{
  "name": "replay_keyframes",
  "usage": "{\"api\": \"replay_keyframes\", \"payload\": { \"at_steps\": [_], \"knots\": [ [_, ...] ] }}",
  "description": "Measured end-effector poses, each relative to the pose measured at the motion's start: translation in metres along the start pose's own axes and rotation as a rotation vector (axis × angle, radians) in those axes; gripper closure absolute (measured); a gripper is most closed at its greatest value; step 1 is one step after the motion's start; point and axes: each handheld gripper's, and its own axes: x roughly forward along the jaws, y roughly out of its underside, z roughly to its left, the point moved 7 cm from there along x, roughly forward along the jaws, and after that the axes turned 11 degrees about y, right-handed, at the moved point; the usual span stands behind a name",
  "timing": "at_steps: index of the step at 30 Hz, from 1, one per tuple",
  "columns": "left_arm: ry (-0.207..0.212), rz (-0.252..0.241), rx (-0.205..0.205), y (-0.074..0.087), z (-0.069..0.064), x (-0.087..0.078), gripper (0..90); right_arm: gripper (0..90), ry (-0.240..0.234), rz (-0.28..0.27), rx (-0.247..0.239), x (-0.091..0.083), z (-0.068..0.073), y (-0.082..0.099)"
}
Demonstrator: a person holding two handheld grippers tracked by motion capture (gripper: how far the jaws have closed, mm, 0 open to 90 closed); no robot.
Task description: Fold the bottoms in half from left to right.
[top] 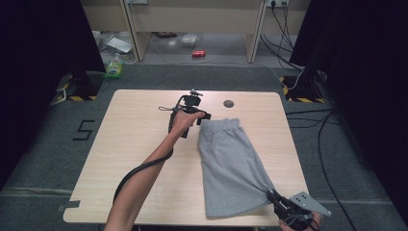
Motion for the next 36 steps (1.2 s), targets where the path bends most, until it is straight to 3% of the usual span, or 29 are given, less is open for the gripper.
{"api": "replay_keyframes", "payload": {
  "at_steps": [6, 11, 14, 17, 20, 26, 36],
  "knots": [
    [-0.013, 0.017, 0.013, 0.011, 0.01, -0.009, 45.2, 74.1, 0.002, 0.05, 0.025, 0.005, -0.008, 0.006],
    [-0.013, 0.019, 0.029, 0.02, 0.011, -0.014, 43.9, 63.0, -0.002, -0.005, 0.079, 0.001, -0.012, -0.008],
    [-0.006, 0.017, 0.034, 0.023, 0.009, -0.016, 43.4, 58.9, -0.007, -0.01, 0.069, 0.007, -0.012, -0.022],
    [0.001, 0.024, 0.032, 0.028, 0.01, -0.016, 42.7, 57.4, -0.01, -0.006, 0.035, 0.021, -0.01, -0.035],
    [0.017, 0.031, 0.029, 0.033, 0.01, -0.015, 41.7, 55.1, -0.038, 0.042, 0.006, 0.044, -0.009, -0.048],
    [0.02, 0.029, 0.022, 0.04, 0.015, -0.017, 41.5, 55.8, -0.032, 0.107, -0.038, 0.084, -0.008, -0.058],
    [0.031, 0.011, 0.004, 0.045, 0.018, -0.016, 40.5, 53.6, -0.011, 0.203, -0.041, 0.127, -0.008, -0.064]
  ]
}}
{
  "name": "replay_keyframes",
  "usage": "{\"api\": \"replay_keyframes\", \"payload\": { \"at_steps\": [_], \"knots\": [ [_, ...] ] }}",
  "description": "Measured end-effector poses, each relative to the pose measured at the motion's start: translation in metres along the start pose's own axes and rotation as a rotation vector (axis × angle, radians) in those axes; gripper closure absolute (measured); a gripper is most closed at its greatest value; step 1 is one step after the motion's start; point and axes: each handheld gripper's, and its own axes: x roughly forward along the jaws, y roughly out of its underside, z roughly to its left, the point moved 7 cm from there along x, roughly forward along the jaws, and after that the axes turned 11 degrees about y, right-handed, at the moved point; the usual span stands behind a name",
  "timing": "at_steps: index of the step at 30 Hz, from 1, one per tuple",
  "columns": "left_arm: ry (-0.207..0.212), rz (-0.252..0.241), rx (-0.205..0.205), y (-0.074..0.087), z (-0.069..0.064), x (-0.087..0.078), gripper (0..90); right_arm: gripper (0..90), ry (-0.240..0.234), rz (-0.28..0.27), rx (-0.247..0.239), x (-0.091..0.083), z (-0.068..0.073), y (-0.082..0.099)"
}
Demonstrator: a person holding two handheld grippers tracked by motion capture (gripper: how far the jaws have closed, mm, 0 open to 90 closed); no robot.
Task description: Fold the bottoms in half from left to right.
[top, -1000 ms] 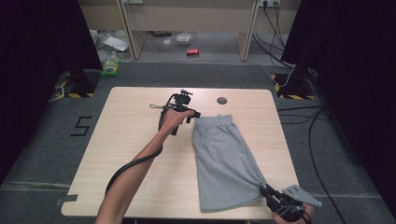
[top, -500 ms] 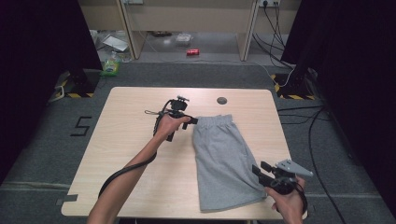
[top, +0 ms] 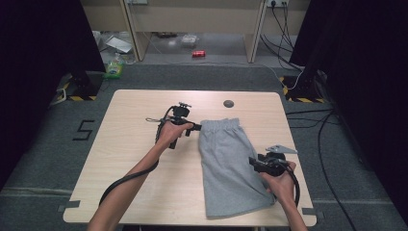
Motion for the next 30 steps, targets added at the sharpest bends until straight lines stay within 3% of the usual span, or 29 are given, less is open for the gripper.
{"api": "replay_keyframes", "payload": {
  "at_steps": [6, 10, 13, 17, 20, 22, 24, 27, 30],
  "knots": [
    [0.008, -0.008, -0.003, 0.001, -0.001, 0.001, 40.2, 58.0, 0.014, 0.053, -0.002, 0.026, -0.001, -0.008],
    [0.009, -0.003, -0.009, 0.004, 0.001, 0.002, 39.8, 81.4, -0.003, 0.06, -0.023, 0.034, -0.001, -0.009],
    [0.013, -0.013, -0.017, 0.004, 0.002, 0.002, 39.7, 85.8, 0.006, 0.026, -0.03, 0.029, -0.006, -0.013],
    [0.013, -0.02, -0.019, 0.002, 0.001, 0.002, 39.7, 86.2, 0.047, -0.022, -0.021, 0.017, -0.022, -0.028],
    [0.015, -0.018, -0.013, 0.001, -0.003, 0.004, 39.6, 85.6, 0.051, 0.018, -0.017, 0.024, -0.031, -0.025],
    [0.017, -0.015, -0.008, 0.001, -0.005, 0.005, 39.5, 80.8, 0.056, 0.042, -0.019, 0.031, -0.032, -0.019],
    [0.022, -0.019, -0.012, 0.0, -0.006, 0.006, 39.4, 70.5, 0.083, 0.049, -0.005, 0.03, -0.034, -0.015],
    [0.029, -0.019, -0.013, 0.002, -0.007, 0.008, 39.2, 64.1, 0.081, 0.026, -0.003, 0.013, -0.03, -0.013],
    [0.033, -0.02, -0.02, 0.004, -0.007, 0.01, 39.1, 59.5, 0.08, 0.017, -0.032, -0.009, -0.024, 0.0]
  ]
}}
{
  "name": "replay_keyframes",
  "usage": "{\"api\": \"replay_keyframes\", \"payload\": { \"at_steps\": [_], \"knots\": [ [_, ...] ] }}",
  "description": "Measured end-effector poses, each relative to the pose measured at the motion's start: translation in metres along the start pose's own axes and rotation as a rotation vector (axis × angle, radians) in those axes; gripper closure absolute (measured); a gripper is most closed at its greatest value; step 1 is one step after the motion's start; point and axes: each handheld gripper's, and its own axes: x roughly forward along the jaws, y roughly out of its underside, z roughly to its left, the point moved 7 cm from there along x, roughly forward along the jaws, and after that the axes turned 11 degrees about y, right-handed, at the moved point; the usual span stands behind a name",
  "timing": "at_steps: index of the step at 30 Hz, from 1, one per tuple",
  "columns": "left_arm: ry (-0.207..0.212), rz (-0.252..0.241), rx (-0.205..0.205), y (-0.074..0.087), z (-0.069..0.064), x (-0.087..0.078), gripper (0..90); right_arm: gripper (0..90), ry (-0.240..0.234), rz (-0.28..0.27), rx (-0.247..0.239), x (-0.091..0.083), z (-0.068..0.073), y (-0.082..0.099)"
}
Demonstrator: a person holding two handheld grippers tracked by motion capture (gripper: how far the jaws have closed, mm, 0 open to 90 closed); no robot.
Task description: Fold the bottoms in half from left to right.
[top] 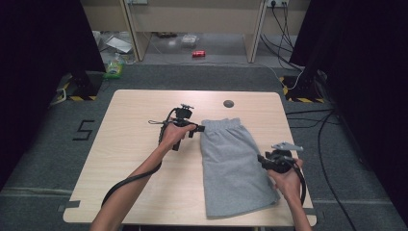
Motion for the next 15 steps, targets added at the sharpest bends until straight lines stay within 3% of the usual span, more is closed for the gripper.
{"api": "replay_keyframes", "payload": {
  "at_steps": [8, 12, 15],
  "knots": [
    [-0.002, 0.002, 0.002, 0.002, -0.002, 0.002, 38.6, 55.1, -0.053, 0.006, -0.01, -0.042, 0.017, 0.054],
    [0.004, -0.005, 0.0, 0.001, -0.005, 0.004, 38.4, 55.6, 0.009, 0.014, -0.042, -0.054, 0.015, 0.071],
    [0.007, -0.001, 0.006, 0.002, -0.007, 0.006, 38.2, 67.8, -0.005, 0.028, -0.033, -0.057, 0.01, 0.081]
  ]
}}
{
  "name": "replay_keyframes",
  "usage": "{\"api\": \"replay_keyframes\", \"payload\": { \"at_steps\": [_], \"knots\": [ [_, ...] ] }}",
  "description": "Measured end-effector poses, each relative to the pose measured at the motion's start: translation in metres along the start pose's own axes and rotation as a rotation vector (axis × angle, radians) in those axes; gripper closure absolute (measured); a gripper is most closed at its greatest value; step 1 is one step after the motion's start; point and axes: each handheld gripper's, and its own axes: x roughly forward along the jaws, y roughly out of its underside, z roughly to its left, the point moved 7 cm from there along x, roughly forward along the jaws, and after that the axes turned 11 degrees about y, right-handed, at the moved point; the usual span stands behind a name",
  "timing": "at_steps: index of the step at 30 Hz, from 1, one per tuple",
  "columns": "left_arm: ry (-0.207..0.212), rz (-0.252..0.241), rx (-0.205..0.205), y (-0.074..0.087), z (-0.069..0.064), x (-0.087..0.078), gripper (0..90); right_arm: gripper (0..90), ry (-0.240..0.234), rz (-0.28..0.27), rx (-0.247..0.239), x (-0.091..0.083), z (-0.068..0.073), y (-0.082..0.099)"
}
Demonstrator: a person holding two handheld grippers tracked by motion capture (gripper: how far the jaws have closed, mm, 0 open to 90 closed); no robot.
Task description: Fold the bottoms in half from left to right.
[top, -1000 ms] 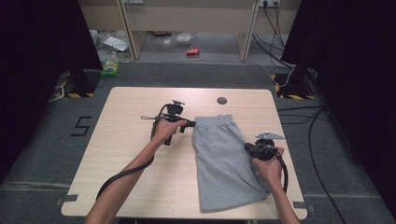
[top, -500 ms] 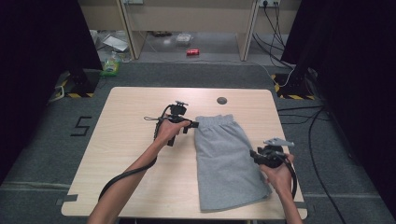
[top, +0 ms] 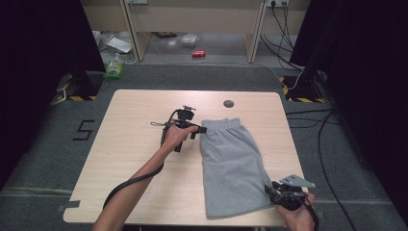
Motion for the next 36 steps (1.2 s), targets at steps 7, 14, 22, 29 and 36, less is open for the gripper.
{"api": "replay_keyframes", "payload": {
  "at_steps": [7, 14, 22, 29, 36],
  "knots": [
    [0.001, -0.009, -0.002, -0.001, -0.001, 0.0, 37.9, 89.2, 0.017, -0.067, -0.004, -0.011, -0.016, -0.001],
    [-0.005, -0.011, -0.008, -0.001, -0.001, 0.002, 37.6, 89.2, 0.025, -0.047, -0.016, -0.009, -0.018, 0.008],
    [-0.005, -0.015, -0.01, -0.003, -0.003, 0.005, 37.1, 81.9, 0.105, -0.021, -0.126, -0.004, -0.014, 0.006],
    [-0.011, -0.003, -0.011, 0.0, -0.005, 0.015, 36.9, 64.8, 0.042, -0.115, -0.059, -0.02, 0.008, -0.012],
    [-0.06, 0.033, 0.05, 0.005, -0.005, 0.029, 48.2, 58.6, -0.086, -0.141, -0.111, -0.024, 0.056, -0.021]
  ]
}}
